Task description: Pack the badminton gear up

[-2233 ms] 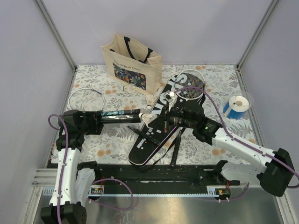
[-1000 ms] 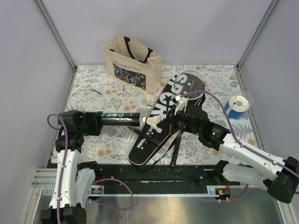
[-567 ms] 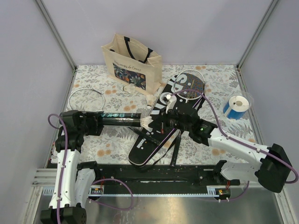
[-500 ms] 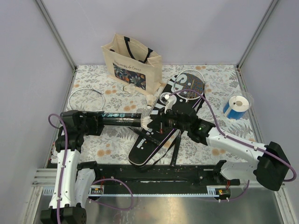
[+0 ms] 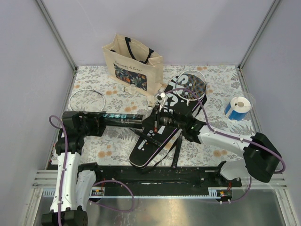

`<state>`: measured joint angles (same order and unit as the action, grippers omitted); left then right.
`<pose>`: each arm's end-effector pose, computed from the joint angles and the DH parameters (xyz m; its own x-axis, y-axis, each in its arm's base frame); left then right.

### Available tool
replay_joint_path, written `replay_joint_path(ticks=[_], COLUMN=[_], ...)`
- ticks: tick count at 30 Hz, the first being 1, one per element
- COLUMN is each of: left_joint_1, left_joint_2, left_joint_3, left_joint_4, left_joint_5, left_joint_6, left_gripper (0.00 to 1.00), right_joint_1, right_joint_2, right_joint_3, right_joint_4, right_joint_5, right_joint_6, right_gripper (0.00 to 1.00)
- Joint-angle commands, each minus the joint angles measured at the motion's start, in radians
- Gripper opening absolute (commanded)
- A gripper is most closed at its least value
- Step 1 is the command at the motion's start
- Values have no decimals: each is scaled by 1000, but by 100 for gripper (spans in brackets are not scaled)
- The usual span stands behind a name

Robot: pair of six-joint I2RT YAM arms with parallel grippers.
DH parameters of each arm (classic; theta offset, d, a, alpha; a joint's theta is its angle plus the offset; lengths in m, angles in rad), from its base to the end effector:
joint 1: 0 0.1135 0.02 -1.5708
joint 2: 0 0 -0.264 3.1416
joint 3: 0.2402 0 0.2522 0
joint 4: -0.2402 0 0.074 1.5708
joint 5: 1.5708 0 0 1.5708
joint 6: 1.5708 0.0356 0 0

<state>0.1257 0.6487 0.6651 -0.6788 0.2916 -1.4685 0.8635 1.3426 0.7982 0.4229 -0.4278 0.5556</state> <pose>0.1390 0.0072 0.2705 -0.1666 -0.9814 0.0954 -0.5963 0.0232 -0.8025 0.1879 0.2426 0.2822 -0.5728 0.0685 -0.8168 -0.7734 0.2850 0.5663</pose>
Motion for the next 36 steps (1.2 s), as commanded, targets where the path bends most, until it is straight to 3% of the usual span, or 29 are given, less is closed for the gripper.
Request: replay_joint_path(ticks=[1,6,9,13,16,19,27,32,36], left_joint_1=[0,-1,0,-1,-1,0,0,-1,0], left_joint_2=[-20,-21,-23,-40,-76,-55,-18,2,-1], left_joint_3=[8,5,-1,-6,-2,46,200,326,372], left_joint_4=[84,93,96,81,41,24,-31,-56,-61], left_joint_5=[61,60,46,-5,-95,-141,-322,-371,-324], left_joint_6=[-4,-3,-3,-36,-107,-115,-150,-159,-200], left_gripper=[28,28,27,26,25,25,24,24,24], right_joint_1=[3,3,3,3,3,3,3,3,5], right_joint_2=[58,124,136,81,-38,-126,-212,-76,117], right_joint_3=[25,35,30,4,-14,-66,-234,-267,-168], right_joint_4=[201,280,307,237,59,66,216,390,442], right_joint_5=[-57,-88,-86,12,162,187,354,415,380], right_joint_6=[55,98,119,141,187,199,276,371,418], right_gripper=[0,0,6,33,55,66,72,72,69])
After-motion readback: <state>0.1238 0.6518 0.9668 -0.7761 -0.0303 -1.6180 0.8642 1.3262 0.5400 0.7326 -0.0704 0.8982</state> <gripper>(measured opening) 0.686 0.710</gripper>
